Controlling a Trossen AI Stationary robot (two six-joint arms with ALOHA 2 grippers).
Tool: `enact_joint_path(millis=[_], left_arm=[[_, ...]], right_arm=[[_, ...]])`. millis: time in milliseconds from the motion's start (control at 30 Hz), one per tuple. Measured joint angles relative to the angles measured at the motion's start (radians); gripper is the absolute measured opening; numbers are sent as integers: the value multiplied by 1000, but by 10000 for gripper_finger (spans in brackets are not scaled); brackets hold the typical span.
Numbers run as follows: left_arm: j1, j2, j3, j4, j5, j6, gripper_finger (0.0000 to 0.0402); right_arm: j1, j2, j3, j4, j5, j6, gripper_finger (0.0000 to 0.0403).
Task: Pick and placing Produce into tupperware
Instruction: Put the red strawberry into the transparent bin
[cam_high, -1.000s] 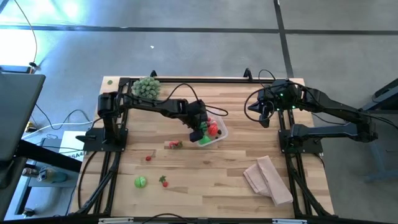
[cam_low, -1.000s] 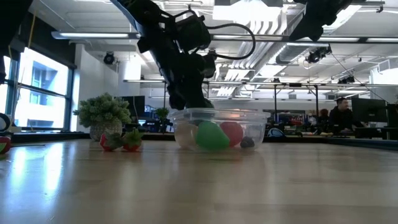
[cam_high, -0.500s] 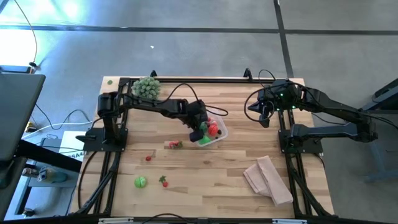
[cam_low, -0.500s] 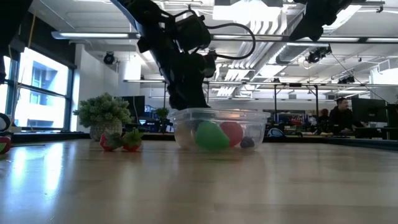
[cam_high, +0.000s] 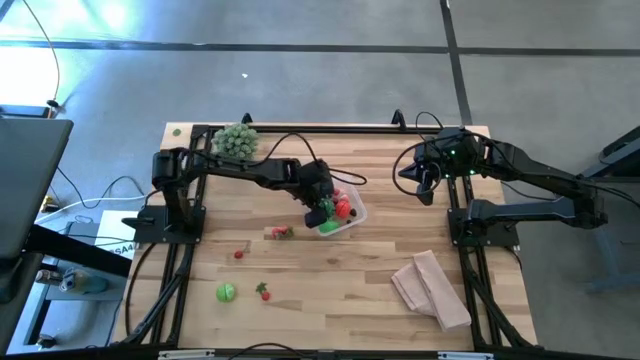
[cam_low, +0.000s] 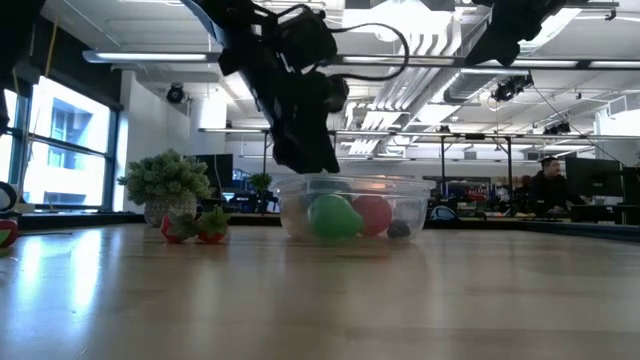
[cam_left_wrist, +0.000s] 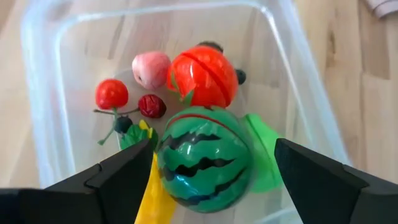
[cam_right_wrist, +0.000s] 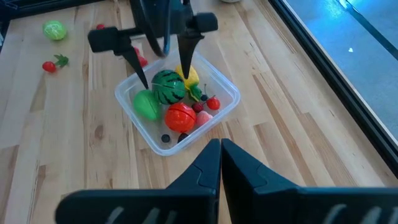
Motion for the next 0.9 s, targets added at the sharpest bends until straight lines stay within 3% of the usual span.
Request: enact_joint_path(millis=[267, 667, 900], left_arm=[[0, -127, 0, -78, -40, -1, 328], [-21, -412, -5, -382, -14, -108, 328], [-121, -496, -89, -466, -126, -184, 328]], right_arm=[[0, 0, 0, 0, 0, 0, 4], [0, 0, 0, 0, 0, 0, 4], [0, 0, 0, 0, 0, 0, 4]])
